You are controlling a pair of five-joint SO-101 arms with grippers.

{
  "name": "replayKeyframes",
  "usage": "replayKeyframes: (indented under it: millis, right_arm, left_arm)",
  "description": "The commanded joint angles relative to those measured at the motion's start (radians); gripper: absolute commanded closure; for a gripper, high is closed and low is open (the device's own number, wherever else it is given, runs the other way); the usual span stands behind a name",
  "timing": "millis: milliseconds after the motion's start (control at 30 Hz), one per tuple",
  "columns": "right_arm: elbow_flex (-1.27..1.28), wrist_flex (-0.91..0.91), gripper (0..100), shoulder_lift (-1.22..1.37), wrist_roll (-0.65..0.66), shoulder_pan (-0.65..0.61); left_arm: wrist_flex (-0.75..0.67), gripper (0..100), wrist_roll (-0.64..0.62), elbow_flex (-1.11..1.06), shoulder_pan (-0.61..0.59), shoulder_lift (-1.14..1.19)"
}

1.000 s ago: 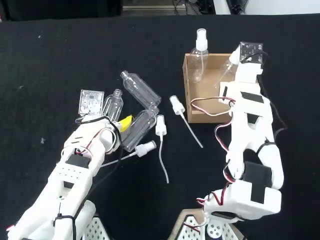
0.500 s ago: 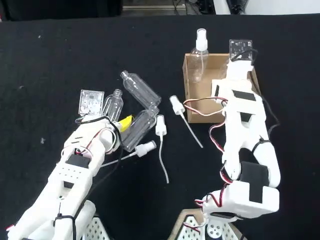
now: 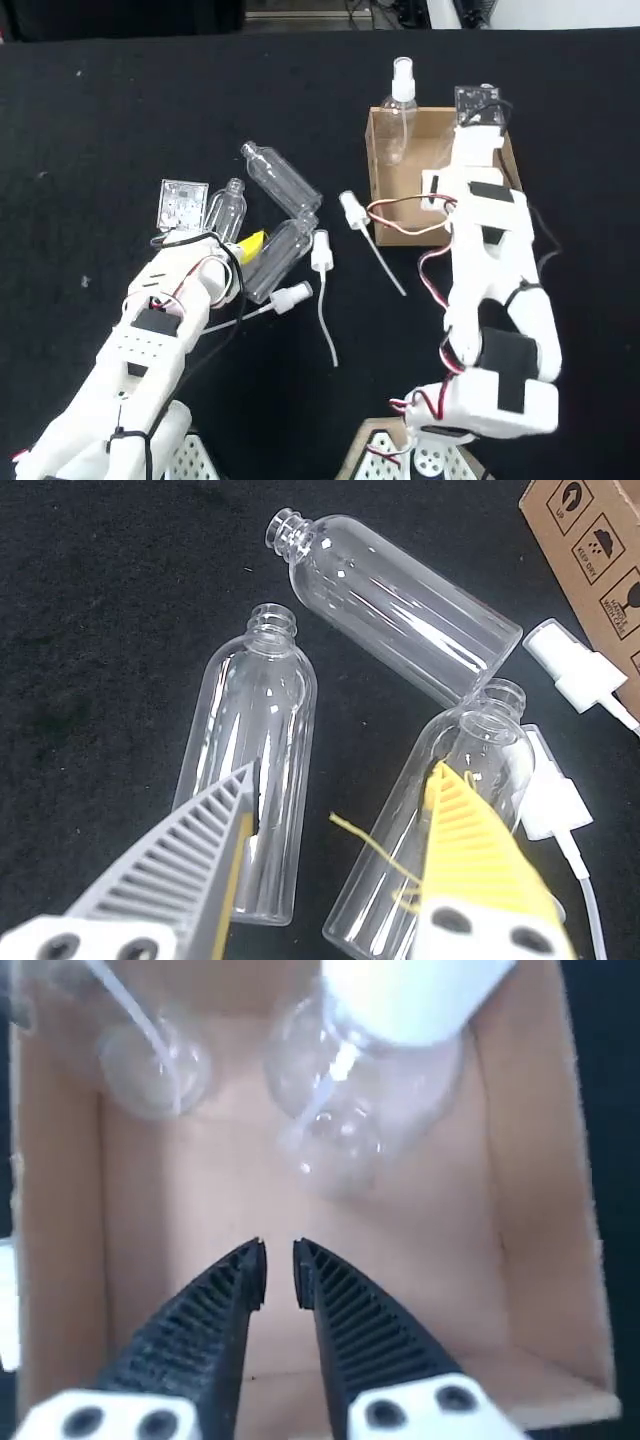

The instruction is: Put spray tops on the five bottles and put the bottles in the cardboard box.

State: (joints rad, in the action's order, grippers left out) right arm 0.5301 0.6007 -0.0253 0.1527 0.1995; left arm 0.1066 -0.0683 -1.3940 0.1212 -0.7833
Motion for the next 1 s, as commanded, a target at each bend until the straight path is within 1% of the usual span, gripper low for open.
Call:
replayKeyframes:
  millis: [0,167,433,967]
  right_arm:
    - [-0.087,0.002,98.8,-0.079,0.006,0.069]
    - [-0.097,-0.058,98.8,-0.005,0.006,0.123]
    - [-0.097,-0.183,98.8,0.104,0.006,0.118]
    - [-0.094,-0.358,98.8,0.203,0.006,0.117]
  left_arm:
    - [-0.021,74,0.0,0.013,-0.001,-0.017]
    - [-0.021,74,0.0,0.013,-0.001,-0.017]
    - [-0.021,74,0.0,0.013,-0.001,-0.015]
    - [-0.021,74,0.0,0.013,-0.001,-0.015]
